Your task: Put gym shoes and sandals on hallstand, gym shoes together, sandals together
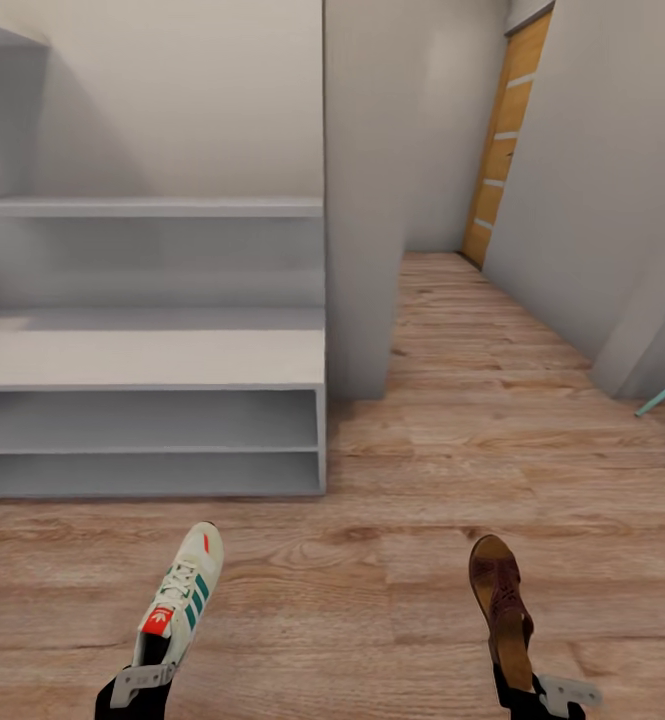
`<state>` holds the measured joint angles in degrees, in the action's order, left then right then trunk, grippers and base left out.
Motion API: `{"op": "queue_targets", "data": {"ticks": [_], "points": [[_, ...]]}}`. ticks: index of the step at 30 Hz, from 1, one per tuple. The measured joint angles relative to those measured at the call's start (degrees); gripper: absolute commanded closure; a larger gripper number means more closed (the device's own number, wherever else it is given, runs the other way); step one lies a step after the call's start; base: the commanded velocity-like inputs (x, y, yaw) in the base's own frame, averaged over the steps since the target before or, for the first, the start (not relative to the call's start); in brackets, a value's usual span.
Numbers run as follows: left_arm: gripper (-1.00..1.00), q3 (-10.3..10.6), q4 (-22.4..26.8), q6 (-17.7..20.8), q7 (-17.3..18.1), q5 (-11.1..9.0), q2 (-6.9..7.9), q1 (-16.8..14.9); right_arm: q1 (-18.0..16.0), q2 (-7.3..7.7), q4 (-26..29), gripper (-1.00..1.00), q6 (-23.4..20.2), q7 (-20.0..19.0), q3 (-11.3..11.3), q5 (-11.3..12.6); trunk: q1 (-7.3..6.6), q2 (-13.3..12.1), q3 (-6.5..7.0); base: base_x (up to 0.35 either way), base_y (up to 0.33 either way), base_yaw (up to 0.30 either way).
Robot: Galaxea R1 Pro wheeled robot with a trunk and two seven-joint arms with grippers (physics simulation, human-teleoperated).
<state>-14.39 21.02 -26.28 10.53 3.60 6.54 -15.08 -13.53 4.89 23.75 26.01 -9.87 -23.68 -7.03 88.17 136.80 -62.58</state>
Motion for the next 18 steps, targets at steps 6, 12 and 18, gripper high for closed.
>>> {"op": "queue_targets", "data": {"ticks": [6,12,18], "points": [[1.0,-0.01,-0.02,0.0,0.0,-0.01,-0.28,0.0,0.03,0.41,-0.15,1.0,-0.06,-0.05,0.0,-0.08,0.01,0.0,0.0,-0.07,-0.164,0.0],[1.0,-0.2,0.73,0.31,-0.04,0.12,-0.68,-0.01,0.0,0.66,-0.31,1.0,-0.11,-0.12,0.07,-0.11,0.0,0.0,0.0,-0.012,-0.02,0.0],[1.0,-0.02,1.09,2.23,0.01,0.1,-0.76,-0.96,0.01,2.06,-0.32,1.0,-0.16,-0.16,0.05,-0.09,0.0,0.0,0.0,-0.001,-0.001,0.0]]}}
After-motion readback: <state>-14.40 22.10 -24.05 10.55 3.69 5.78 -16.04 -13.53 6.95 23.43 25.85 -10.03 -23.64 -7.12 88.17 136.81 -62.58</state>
